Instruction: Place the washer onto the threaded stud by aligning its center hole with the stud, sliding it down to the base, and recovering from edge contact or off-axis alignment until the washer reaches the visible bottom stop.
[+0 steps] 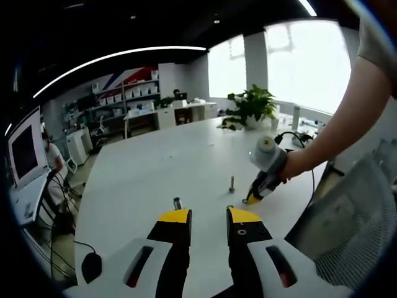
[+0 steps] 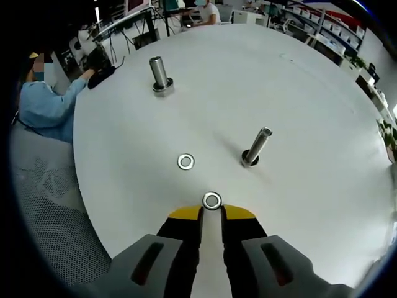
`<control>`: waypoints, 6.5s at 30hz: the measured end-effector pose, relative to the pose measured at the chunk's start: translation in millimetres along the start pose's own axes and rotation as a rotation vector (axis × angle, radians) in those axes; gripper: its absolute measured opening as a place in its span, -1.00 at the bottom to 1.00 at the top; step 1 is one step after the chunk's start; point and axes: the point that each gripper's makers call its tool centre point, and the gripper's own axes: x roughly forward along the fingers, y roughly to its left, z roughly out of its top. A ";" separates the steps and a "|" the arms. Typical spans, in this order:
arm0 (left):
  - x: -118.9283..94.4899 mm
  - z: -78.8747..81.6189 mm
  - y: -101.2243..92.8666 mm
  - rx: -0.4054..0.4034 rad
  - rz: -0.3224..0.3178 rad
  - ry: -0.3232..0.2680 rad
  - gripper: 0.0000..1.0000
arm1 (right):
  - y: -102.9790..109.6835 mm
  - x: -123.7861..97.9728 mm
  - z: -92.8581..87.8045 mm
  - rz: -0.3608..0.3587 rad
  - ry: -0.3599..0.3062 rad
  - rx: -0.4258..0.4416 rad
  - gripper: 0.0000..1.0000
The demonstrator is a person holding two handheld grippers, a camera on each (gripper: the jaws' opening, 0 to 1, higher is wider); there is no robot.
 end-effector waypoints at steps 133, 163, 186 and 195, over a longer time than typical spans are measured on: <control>-2.3 2.4 0.5 0.009 0.008 -0.012 -0.60 | -36.0 -53.9 71.3 -0.129 -0.231 -0.041 -0.73; -2.7 3.0 2.6 0.000 0.014 -0.016 -0.60 | -39.7 -43.5 78.3 -0.127 -0.204 -0.078 -0.73; -1.7 1.4 2.4 -0.001 0.011 -0.009 -0.60 | -43.1 -37.5 75.8 -0.116 -0.170 -0.079 -0.73; -1.4 0.9 2.0 0.000 0.008 -0.006 -0.60 | -41.5 -34.8 74.6 -0.110 -0.158 -0.082 -0.73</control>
